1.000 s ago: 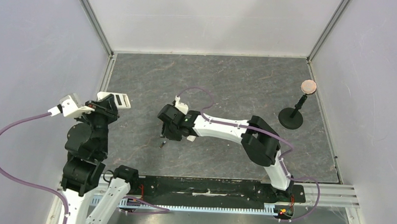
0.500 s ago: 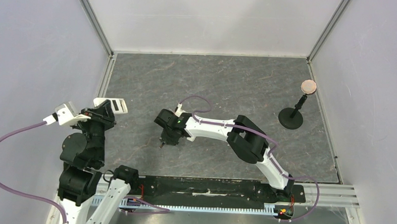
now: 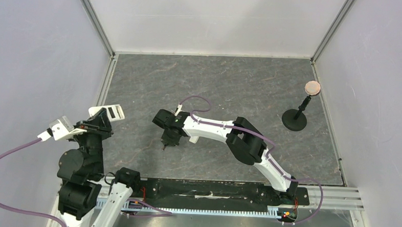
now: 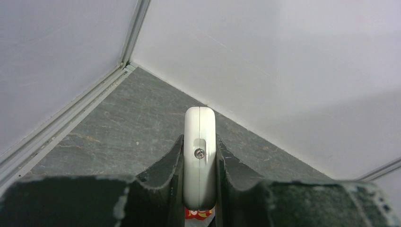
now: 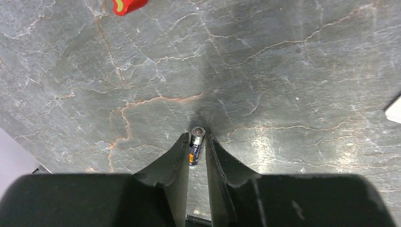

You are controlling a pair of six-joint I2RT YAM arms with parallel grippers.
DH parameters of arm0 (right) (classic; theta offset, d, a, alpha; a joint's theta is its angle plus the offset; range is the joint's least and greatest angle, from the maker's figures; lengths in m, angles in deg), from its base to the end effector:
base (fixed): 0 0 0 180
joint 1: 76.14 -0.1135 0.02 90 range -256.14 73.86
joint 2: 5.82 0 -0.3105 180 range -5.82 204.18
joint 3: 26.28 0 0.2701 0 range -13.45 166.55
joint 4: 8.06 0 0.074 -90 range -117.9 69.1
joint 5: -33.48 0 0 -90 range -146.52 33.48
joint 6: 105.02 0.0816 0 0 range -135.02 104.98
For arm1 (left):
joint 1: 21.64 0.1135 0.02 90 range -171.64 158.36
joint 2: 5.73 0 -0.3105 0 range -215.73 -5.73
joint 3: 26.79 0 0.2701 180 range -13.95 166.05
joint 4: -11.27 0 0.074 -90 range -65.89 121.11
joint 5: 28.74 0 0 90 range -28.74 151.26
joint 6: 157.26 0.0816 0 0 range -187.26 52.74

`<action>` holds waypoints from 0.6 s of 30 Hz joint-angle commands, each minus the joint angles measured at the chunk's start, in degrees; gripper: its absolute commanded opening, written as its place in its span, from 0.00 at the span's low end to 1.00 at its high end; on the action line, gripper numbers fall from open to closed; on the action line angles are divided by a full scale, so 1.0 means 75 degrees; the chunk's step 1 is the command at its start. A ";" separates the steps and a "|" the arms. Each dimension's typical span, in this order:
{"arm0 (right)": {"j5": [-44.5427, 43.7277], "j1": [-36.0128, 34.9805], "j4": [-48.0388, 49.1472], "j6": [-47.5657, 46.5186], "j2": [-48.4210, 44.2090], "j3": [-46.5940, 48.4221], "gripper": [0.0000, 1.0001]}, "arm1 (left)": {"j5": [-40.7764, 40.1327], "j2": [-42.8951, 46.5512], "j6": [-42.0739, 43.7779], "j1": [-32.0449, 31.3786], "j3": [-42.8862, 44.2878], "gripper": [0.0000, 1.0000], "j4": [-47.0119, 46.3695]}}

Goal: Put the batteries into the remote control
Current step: Pick up the battery from the center of the board.

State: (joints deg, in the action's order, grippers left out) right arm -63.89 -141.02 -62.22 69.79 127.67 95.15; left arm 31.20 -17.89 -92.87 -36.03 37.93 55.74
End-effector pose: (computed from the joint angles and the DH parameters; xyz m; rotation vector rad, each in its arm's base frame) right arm 0.2473 0.5029 0.1406 0.5336 2.8127 0.5336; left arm 0.0333 0.0337 0.4137 -0.5626 1.3382 -0.1966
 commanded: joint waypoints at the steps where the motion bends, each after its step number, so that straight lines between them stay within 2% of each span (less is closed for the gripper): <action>1: -0.0209 -0.0053 -0.0888 -0.0158 0.0230 -0.0038 0.20 | -0.0226 0.0202 0.0360 -0.0015 -0.0037 0.02 -0.0164; 8: -0.0717 0.0166 -0.0830 -0.0858 -0.0314 -0.0769 0.00 | 0.0415 0.0185 0.0133 -0.0014 -0.0152 0.02 -0.0086; 12: -0.1137 0.0346 -0.0318 -0.1785 -0.0895 -0.1241 0.00 | 0.1030 0.0067 -0.0249 -0.0015 -0.0212 0.02 0.0061; 18: -0.1958 0.0640 0.1402 -0.3534 -0.2856 -0.2942 0.00 | 0.2459 -0.0613 -0.1134 -0.0015 -0.0063 0.02 0.0504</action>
State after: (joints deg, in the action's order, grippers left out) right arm -71.11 -138.15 -59.42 55.06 117.18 80.31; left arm 40.51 -18.11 -95.29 -36.03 36.55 57.82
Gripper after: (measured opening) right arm 0.024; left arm 0.271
